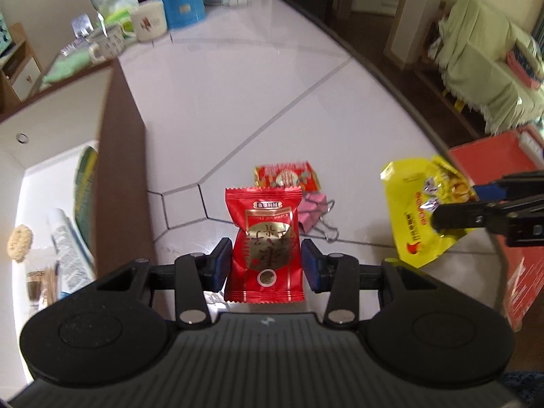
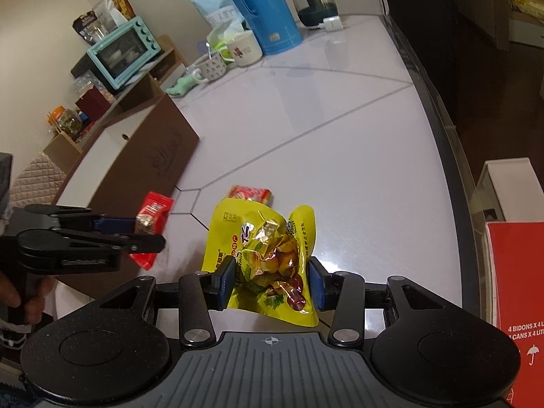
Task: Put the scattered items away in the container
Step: 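Grasp the red candy packet with the left tool while the right lifts the yellow bag, then carry the red packet into the box and open the left tool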
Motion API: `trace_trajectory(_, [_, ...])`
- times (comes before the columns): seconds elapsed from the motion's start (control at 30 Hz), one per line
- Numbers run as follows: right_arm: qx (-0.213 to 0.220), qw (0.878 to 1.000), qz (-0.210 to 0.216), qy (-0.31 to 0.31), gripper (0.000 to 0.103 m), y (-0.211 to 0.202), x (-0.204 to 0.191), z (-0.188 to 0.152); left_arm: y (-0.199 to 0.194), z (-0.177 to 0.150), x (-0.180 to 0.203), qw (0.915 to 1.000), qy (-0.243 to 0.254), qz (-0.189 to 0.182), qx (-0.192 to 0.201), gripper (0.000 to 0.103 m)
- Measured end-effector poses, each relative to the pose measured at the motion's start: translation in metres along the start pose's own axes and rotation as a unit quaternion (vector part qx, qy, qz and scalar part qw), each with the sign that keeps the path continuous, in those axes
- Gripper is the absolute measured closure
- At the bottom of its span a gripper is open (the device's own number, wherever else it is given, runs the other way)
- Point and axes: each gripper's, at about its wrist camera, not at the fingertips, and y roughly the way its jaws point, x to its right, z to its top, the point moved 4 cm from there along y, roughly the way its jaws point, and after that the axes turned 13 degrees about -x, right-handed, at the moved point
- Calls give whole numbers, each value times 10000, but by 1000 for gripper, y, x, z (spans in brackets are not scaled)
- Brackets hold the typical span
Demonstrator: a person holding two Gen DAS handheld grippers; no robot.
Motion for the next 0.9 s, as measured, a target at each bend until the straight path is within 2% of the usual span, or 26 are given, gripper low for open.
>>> trace_trajectory(0.2, [299, 9994, 162, 28, 60, -14, -16, 7, -42, -8, -15, 9986, -221, -3, 473, 65])
trace_trajectory(0.27, [408, 9988, 282, 58, 60, -17, -23, 11, -56, -11, -21, 9976, -305, 6, 619, 68])
trace_trajectory(0.57, [744, 9901, 1168, 238, 60, -19, -67, 40, -114, -34, -71, 9897, -773, 258, 1174, 68])
trace_trajectory(0.73, [732, 9870, 1420, 151, 60, -7, -100, 52, -130, -49, -114, 9846, -1111, 539, 1238, 68])
trace_trajectory(0.9, [690, 9862, 1501, 110, 60, 5, -126, 56, -122, -56, -149, 9841, -1233, 665, 1090, 68])
